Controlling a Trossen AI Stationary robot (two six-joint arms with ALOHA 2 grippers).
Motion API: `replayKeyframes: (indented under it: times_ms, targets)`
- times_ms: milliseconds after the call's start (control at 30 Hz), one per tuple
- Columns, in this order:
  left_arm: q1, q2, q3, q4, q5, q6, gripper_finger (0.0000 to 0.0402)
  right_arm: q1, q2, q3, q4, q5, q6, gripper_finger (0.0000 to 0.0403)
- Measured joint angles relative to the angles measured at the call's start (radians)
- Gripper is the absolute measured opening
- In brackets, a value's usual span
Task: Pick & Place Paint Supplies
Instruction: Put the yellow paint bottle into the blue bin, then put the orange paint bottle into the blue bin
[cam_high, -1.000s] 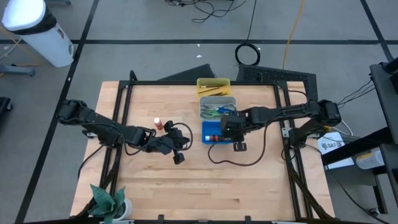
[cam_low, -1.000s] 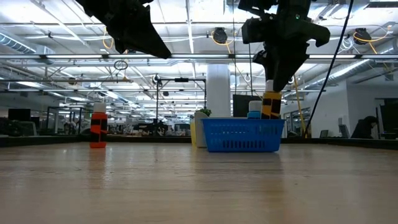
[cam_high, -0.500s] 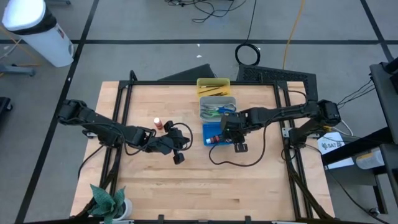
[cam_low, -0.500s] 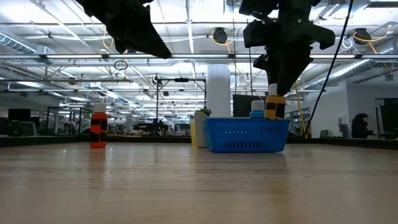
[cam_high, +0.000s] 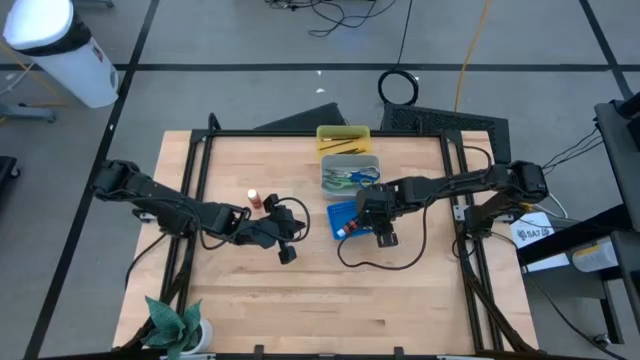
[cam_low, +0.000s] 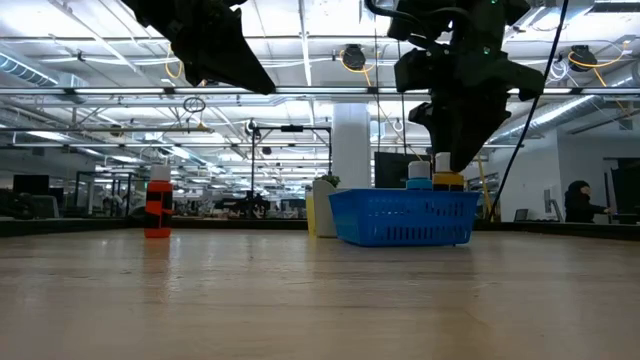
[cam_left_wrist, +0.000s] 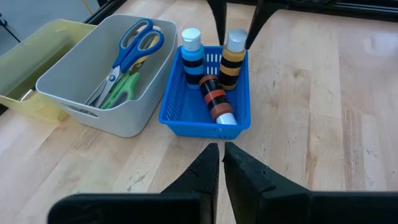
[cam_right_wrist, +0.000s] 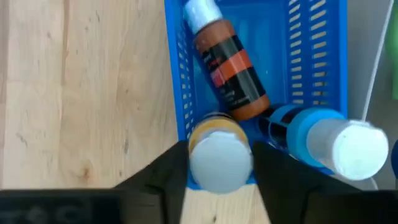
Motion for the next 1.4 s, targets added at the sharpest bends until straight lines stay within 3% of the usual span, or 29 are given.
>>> replayKeyframes:
  times_ms: [233, 367, 500, 633, 767, 833, 933, 1067, 1200, 1400]
  targets:
    - [0.000, 0.000, 0.000, -0.030, 0.001, -0.016, 0.0037, 0.000, 0.000, 0.000, 0.042, 0.001, 0.031, 0.0227]
    - [0.001, 0.000, 0.000, -0.069, -0.007, -0.045, 0.0037, 0.000, -0.019, 0.002, 0.041, 0.001, 0.075, 0.0246]
    - [0.003, 0.000, 0.001, -0.144, -0.087, -0.095, 0.0045, 0.002, -0.074, 0.002, 0.032, 0.000, 0.134, 0.0252]
    - [0.007, -0.018, 0.008, -0.244, -0.180, -0.132, 0.0087, 0.002, -0.172, 0.002, 0.010, -0.001, 0.267, 0.0250]
    - [0.041, -0.074, 0.016, -0.352, -0.263, -0.205, 0.0153, 0.002, -0.289, 0.003, -0.024, -0.001, 0.363, 0.0247]
    - [0.076, -0.100, 0.017, -0.428, -0.238, -0.297, 0.0190, 0.003, -0.347, 0.003, -0.028, 0.000, 0.386, 0.0247]
    - [0.139, -0.114, 0.017, -0.571, -0.094, -0.433, 0.0239, 0.018, -0.431, -0.027, -0.008, 0.005, 0.401, 0.0247]
    - [0.215, -0.114, 0.017, -0.724, -0.004, -0.538, 0.0279, 0.040, -0.514, -0.115, 0.105, 0.005, 0.384, 0.0247]
    - [0.290, -0.113, 0.017, -0.776, 0.009, -0.565, 0.0290, 0.049, -0.570, -0.224, 0.259, 0.003, 0.339, 0.0247]
    - [0.370, -0.090, 0.016, -0.781, 0.094, -0.534, 0.0275, 0.051, -0.598, -0.350, 0.392, 0.002, 0.285, 0.0247]
